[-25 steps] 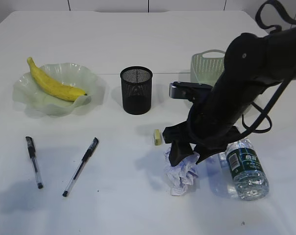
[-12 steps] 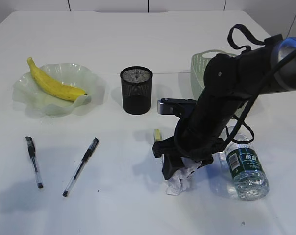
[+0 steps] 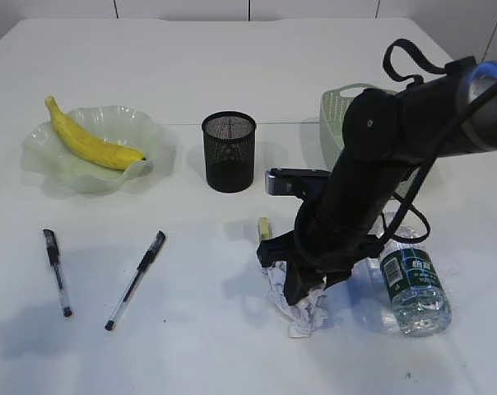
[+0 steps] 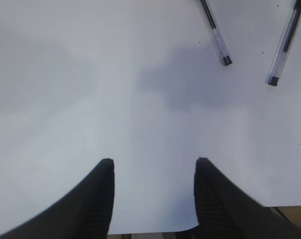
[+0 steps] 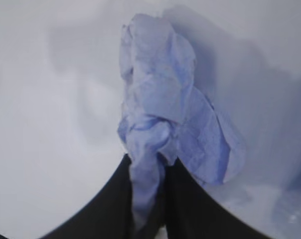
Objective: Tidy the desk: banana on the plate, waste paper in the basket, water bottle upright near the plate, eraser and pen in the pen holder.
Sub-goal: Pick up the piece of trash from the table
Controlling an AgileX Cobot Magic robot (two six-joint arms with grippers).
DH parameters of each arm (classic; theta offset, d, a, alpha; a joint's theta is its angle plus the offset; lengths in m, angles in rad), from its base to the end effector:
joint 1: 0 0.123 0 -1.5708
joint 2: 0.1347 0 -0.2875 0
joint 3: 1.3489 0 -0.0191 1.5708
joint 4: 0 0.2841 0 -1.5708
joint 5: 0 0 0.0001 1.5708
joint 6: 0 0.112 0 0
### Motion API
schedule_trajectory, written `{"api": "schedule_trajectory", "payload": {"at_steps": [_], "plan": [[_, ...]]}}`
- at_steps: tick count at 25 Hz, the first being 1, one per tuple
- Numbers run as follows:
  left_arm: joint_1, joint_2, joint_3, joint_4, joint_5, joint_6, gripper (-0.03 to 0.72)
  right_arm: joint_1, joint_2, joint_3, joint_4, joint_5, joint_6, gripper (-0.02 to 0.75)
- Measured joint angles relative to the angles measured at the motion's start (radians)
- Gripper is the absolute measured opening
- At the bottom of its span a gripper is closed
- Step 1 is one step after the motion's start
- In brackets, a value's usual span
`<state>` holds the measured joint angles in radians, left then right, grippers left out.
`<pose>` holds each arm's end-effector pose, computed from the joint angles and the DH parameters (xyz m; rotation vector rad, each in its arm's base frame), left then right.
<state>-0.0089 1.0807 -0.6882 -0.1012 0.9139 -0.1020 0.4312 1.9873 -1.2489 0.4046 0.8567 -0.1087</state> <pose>0.2152 -0.0109 0.2206 -0.1962 2.7849 -0.1546 0.3487 0.1971 0.1046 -0.4350 3.0603 0.4972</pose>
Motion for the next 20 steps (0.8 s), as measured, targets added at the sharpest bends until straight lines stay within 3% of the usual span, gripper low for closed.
{"api": "schedule_trajectory", "payload": {"at_steps": [11,20], "plan": [[0.0,0.0,0.0,0.0,0.0,0.0,0.363,0.0,-0.167,-0.031,-0.053,0.047,0.0,0.116],[0.0,0.0,0.0,0.0,0.0,0.0,0.363,0.0,-0.229,-0.2,-0.281,0.115,0.109,0.116]]}}
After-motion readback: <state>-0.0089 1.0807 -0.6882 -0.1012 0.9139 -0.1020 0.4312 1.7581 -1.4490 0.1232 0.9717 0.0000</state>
